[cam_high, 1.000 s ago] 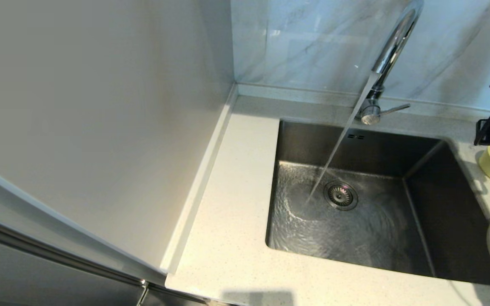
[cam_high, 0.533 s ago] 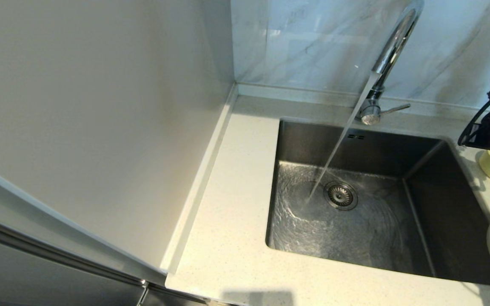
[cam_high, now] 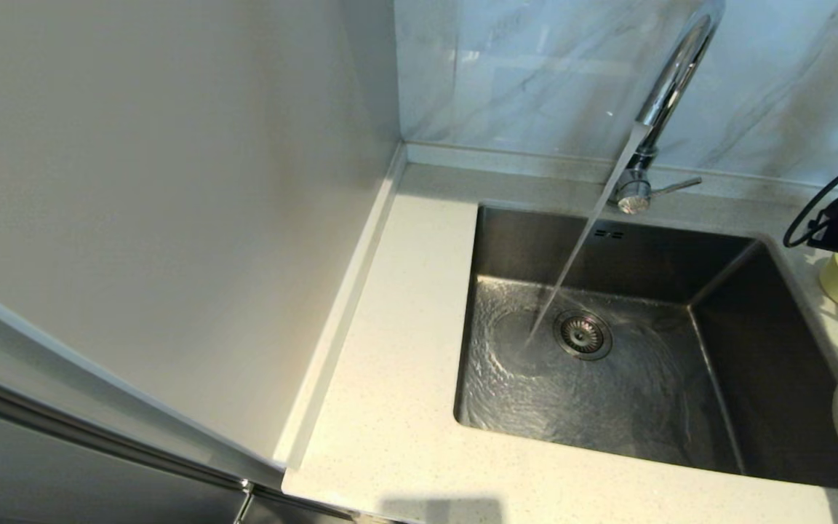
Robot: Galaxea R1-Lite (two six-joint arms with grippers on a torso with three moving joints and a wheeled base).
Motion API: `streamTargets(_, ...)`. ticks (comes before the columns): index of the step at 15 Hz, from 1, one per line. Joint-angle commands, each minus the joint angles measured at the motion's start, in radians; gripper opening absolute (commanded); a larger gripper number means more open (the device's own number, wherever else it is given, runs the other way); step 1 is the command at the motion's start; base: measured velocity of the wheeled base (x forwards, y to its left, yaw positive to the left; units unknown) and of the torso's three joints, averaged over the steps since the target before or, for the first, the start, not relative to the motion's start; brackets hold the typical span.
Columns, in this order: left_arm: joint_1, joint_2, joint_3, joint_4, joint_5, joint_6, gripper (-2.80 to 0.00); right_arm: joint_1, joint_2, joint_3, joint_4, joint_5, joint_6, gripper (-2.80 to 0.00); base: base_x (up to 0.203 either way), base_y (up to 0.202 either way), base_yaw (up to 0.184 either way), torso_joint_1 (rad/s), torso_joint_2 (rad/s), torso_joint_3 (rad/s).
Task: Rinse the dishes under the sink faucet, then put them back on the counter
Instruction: Pick up the bowl
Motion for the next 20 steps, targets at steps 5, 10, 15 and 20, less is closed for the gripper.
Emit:
streamTargets(5,0.0,0.0,0.0,0.0,0.0,0.0,-2.8,-0.009,0.038,-0.003,-0.032,-0.004,-0.004,0.0,0.0,0.0,0.0,0.0,0.0,0.0)
streamTargets(10,0.0,0.0,0.0,0.0,0.0,0.0,-2.8,-0.027,0.07,-0.001,-0.053,-0.006,-0.003,0.0,0.0,0.0,0.0,0.0,0.0,0.0)
streamTargets(15,0.0,0.0,0.0,0.0,0.0,0.0,-2.8,-0.038,0.063,0.002,-0.053,-0.003,-0.009,-2.8,0.0,0.0,0.0,0.0,0.0,0.0)
streamTargets(20,0.0,0.0,0.0,0.0,0.0,0.0,-2.8,-0.023,0.002,0.088,-0.052,0.014,-0.001,-2.8,0.0,0.0,0.0,0.0,0.0,0.0)
